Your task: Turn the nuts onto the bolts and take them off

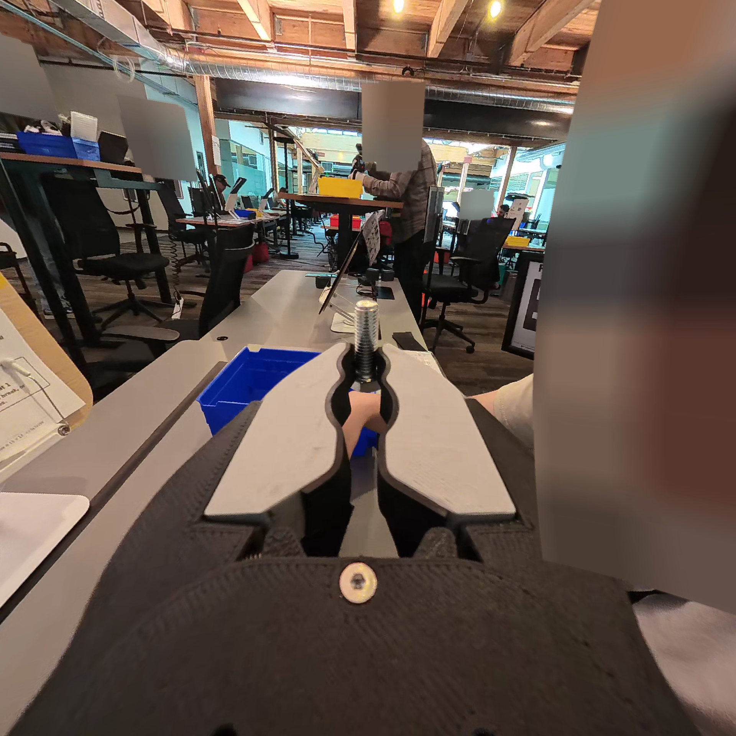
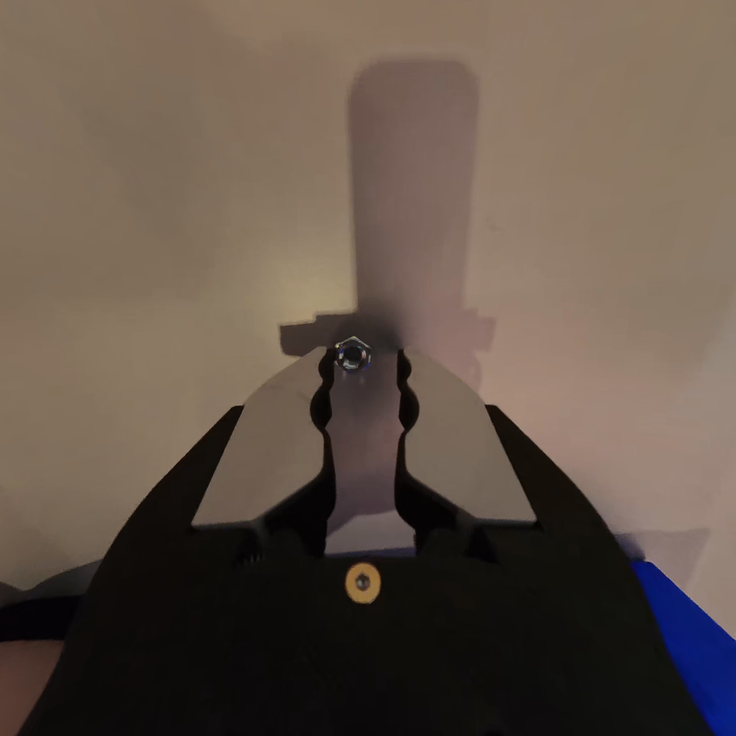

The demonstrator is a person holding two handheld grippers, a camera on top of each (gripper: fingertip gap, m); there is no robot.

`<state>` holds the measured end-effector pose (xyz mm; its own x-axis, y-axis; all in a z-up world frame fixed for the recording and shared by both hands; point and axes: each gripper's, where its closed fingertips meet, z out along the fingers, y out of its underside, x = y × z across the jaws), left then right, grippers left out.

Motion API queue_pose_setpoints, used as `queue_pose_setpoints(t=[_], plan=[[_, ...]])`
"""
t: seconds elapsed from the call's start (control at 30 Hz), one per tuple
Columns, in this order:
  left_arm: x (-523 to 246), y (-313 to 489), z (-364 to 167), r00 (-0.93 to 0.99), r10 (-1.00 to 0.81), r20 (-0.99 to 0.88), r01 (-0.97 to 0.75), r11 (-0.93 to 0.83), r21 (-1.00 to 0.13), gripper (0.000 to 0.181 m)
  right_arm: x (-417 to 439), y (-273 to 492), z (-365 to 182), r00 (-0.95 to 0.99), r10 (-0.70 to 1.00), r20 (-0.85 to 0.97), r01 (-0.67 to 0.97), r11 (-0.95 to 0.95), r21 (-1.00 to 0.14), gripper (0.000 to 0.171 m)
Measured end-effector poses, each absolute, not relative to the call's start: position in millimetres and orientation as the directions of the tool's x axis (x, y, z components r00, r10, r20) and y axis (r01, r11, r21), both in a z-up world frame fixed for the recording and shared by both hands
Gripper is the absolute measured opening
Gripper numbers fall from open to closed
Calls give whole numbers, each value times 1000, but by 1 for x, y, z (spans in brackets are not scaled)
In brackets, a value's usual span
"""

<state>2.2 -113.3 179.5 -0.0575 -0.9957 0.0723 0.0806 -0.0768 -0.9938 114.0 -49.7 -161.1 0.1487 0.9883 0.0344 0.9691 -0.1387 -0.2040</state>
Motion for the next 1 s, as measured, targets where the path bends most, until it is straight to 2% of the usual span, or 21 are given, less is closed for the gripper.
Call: queue_pose_setpoints(t=[0.13, 0.27, 0.33, 0.4, 0.5, 0.6, 0.7, 0.73, 0.8, 0.9, 1.0], plan=[[5, -115, 177, -62, -996, 70, 64, -74, -995, 10, 111, -50, -164, 151, 988, 22, 967, -143, -210, 20], [7, -107, 174, -17, -998, 64, 59, -65, -996, 10, 118, -49, -161, 117, 992, 54, 981, -107, -164, 19], [9, -94, 170, 53, -997, 58, 59, -54, -997, 10, 121, -50, -143, 103, 991, 81, 977, -85, -194, 19], [14, -79, 163, 137, -990, 39, 47, -33, -998, 10, 122, -49, -108, 113, 985, 130, 950, -69, -304, 19], [36, -63, 141, 213, -977, -9, -13, 6, -1000, 10, 124, -50, -37, 149, 959, 243, 842, 6, -540, 19], [75, -59, 100, 200, -976, -87, -127, 62, -990, 10, 128, -64, 41, 182, 923, 339, 617, 161, -770, 19], [112, -55, 53, 207, -957, -201, -232, 152, -961, 10, 139, -88, 95, 176, 904, 390, 390, 300, -871, 19], [122, -55, 37, 204, -956, -212, -258, 156, -953, 10, 143, -91, 102, 183, 898, 400, 371, 314, -874, 19], [138, -58, 9, 180, -966, -183, -283, 128, -951, 10, 150, -92, 89, 152, 898, 413, 446, 311, -839, 19], [151, -60, -22, 176, -969, -176, -311, 115, -943, 10, 155, -86, 45, 39, 862, 505, 642, 366, -674, 19], [154, -57, -47, 206, -957, -205, -354, 123, -927, 10, 154, -81, 3, -102, 840, 533, 758, 413, -506, 19]])
